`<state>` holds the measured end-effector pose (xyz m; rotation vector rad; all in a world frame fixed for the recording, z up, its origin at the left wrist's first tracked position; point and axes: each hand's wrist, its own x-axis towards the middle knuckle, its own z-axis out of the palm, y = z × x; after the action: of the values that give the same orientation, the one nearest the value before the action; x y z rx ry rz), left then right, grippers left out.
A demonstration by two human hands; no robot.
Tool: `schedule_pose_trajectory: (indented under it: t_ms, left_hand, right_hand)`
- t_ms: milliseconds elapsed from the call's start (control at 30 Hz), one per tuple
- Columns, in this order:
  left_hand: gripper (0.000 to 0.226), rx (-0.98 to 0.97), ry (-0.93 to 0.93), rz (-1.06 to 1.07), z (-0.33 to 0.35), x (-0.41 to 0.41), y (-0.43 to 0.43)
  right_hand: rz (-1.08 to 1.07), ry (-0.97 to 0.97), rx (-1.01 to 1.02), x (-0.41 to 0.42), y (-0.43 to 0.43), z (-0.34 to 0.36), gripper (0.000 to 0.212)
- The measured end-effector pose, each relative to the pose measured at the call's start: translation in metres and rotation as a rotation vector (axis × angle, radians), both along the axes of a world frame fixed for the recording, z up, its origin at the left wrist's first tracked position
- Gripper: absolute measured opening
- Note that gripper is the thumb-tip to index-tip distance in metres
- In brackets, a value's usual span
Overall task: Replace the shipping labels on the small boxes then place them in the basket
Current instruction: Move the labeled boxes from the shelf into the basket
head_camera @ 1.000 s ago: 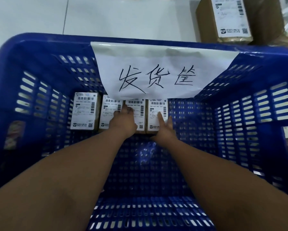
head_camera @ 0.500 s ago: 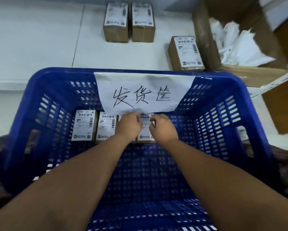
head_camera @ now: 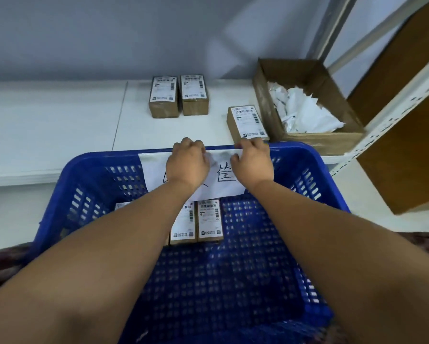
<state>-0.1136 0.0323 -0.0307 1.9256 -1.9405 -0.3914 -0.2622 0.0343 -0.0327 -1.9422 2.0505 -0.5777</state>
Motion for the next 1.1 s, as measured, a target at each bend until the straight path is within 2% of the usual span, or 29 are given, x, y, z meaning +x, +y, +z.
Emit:
schedule_pose_trajectory:
  t_ms: [67, 233, 533, 700, 867, 1000, 1100]
  left_hand:
    - [0.029, 0.010, -0.032, 0.035, 0.006, 0.001, -0.013]
    - [0.033, 0.069, -0.072, 0.027, 0.007, 0.001, -0.052]
    - [0.049, 0.104, -0.075, -0.005, -0.015, 0.002, -0.130]
    - [0.053, 0.117, -0.114, 0.040, -0.024, -0.004, -0.159]
    - [0.061, 0.091, -0.155, 0.050, -0.038, -0.006, -0.180]
    - [0.060, 0.002, -0.118, 0.058, -0.040, -0.007, -0.201]
    - [0.057, 0.119, -0.107, 0.200, -0.035, -0.010, -0.224]
  right_hand:
    - [-0.033, -0.003, 0.013, 0.002, -0.019, 0.012, 0.040]
    - [-0.115, 0.063, 0.205, 0.012, -0.070, 0.024, 0.062]
    - [-0.217, 0.136, 0.428, -0.005, -0.132, -0.005, 0.067]
    - [-0.194, 0.199, 0.418, -0.018, -0.145, -0.011, 0.068]
    - [-0.281, -0.022, 0.261, -0.019, -0.160, -0.017, 0.076]
    - [-0.239, -0.144, 0.193, -0.012, -0.160, -0.026, 0.077]
    - [-0.220, -0.185, 0.163, -0.005, -0.157, -0.031, 0.078]
